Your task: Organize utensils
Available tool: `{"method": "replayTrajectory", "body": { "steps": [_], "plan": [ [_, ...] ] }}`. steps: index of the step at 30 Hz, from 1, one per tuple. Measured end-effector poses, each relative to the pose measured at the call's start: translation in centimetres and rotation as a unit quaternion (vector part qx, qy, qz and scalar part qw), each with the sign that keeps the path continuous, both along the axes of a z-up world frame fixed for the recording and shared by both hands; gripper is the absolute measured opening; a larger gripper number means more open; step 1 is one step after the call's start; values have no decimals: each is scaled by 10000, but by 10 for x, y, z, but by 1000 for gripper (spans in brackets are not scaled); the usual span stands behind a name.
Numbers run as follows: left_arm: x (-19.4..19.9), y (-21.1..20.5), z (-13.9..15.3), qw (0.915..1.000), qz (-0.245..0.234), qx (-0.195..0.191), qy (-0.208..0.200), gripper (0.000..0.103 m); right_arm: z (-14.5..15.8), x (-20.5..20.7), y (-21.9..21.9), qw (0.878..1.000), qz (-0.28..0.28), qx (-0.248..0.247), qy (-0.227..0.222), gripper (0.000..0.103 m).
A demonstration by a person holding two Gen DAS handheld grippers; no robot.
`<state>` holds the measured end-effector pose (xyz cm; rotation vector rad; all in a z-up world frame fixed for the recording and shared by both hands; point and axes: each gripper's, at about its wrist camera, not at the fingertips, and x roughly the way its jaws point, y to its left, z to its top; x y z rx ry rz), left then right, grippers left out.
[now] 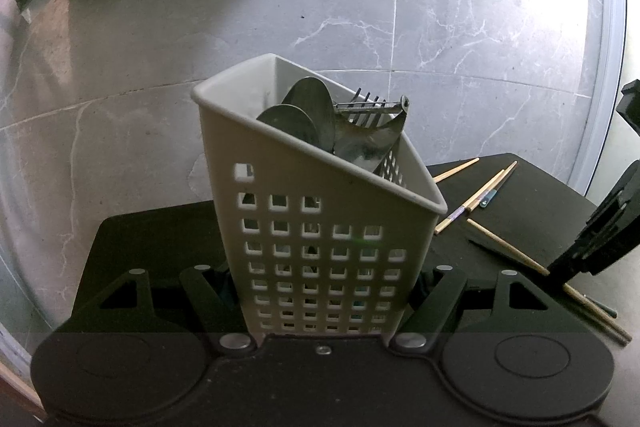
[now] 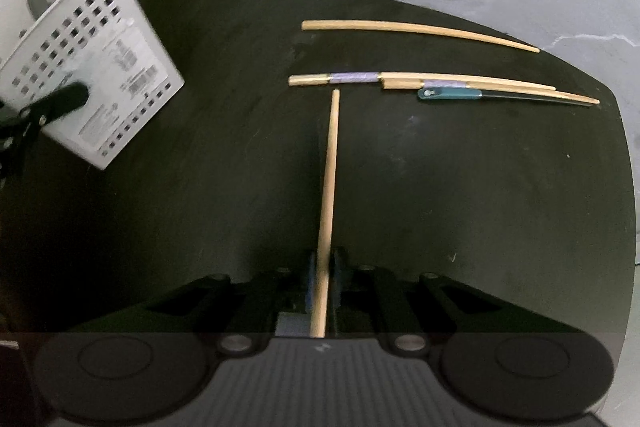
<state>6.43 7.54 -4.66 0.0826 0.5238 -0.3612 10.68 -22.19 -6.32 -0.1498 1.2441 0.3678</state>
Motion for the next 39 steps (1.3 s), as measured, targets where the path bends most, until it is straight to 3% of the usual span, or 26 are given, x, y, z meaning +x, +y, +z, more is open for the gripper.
{"method": "replayTrajectory", "body": {
  "steps": [4,6,13,16,17,23,39],
  "plan": [
    [0,0,0,10000,-3,-10,-2,76,1,-6,0,9999,101,-73,90,21],
    [0,1,0,10000,-8,-18,0,76,1,-9,-1,9998,132,-106,118,33],
    [0,1,0,10000,-10,-20,-1,76,0,-18,-9,9992,243,-160,279,36],
    [0,1,0,10000,-2,-23,0,76,-2,-24,-7,9983,357,-386,243,24],
    [0,1,0,10000,0,-25,0,76,-1,-25,-7,9982,370,-400,231,15],
    [-1,1,0,10000,8,-41,-6,76,0,-26,-2,9975,397,-533,249,12],
    [-1,1,-1,10000,0,-40,-20,76,6,-51,13,9921,755,-976,-237,12]
  ]
}}
